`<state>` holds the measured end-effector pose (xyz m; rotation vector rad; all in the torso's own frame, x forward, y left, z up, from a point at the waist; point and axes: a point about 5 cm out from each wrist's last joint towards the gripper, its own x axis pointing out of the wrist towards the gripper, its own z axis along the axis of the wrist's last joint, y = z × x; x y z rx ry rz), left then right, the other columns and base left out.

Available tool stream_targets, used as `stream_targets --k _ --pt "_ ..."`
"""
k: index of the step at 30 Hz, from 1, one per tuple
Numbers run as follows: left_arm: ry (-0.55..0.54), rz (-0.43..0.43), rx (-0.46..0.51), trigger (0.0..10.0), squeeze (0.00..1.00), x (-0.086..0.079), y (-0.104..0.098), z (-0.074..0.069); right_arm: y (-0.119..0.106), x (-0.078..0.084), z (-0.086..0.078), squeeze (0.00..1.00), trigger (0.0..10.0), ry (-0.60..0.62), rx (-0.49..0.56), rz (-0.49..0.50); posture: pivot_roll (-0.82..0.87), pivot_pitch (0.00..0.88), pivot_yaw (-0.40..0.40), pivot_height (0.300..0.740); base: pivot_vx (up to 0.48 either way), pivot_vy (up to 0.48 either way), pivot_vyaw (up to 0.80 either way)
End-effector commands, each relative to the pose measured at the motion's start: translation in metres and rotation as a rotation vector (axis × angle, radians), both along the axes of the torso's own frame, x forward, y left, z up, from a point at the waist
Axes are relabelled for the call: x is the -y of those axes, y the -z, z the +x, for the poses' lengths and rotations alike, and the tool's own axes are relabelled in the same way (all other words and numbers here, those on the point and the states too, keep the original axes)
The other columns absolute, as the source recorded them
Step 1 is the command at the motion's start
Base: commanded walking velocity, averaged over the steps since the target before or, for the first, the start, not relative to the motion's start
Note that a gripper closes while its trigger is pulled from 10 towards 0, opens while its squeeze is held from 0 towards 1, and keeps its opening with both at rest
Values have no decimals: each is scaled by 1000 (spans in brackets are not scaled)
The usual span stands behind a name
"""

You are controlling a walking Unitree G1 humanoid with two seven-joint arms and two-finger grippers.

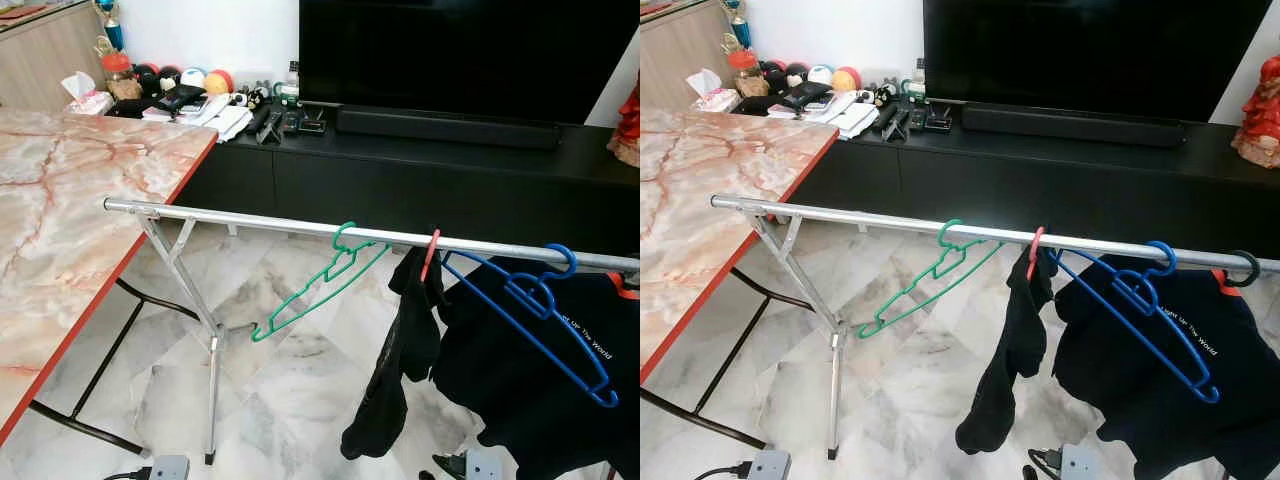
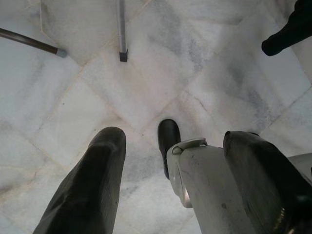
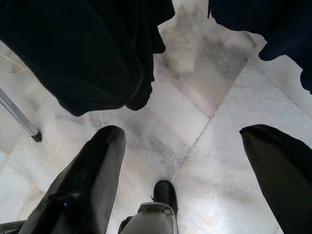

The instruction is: Hang hanger

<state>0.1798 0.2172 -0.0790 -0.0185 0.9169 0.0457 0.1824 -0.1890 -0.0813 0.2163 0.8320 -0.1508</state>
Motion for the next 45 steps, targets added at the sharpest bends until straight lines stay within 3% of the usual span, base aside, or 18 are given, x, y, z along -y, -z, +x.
stream_targets --k 1,21,24,28,32,35,36,38,41,42,45 --pt "-13 0 -12 10000 0 -3 1 -4 0 0 1 0 10000 21 8 7 3 73 -14 740 0 0 0" --pt "7 11 -27 10000 0 -3 3 -7 -2 -1 4 0 10000 19 24 12 1 82 -12 740 0 84 0" --pt "7 10 -28 10000 0 -2 3 -8 -7 -1 11 0 10000 26 63 12 -2 83 -12 740 0 0 0" --pt "8 8 -29 10000 0 -2 4 -9 -17 8 24 0 10000 74 147 -25 -1 82 -15 740 0 0 0" --pt "9 10 -31 10000 0 -2 4 -10 -45 35 43 0 10000 265 392 -100 -1 90 -16 740 0 0 0" --pt "18 14 -39 10000 0 -3 5 -12 -68 47 51 0 10000 322 555 -139 -19 94 -8 740 0 0 0" --pt "18 14 -39 10000 0 -3 5 -12 -68 47 51 0 10000 322 555 -139 -19 94 -8 740 0 0 0" --pt "26 16 -42 10000 0 -4 5 -12 -96 55 61 0 10000 347 703 -176 -25 97 -3 740 0 0 0" --pt "32 17 -41 10000 0 -4 5 -12 -120 56 72 0 10000 328 809 -204 -29 97 0 740 0 0 0" --pt "26 23 -40 10000 0 -5 4 -11 -135 48 81 0 10000 270 878 -203 -26 95 -3 740 0 0 0" --pt "38 30 -40 10000 0 -5 4 -11 -143 40 81 0 10000 226 921 -195 -22 95 -5 740 0 0 0"
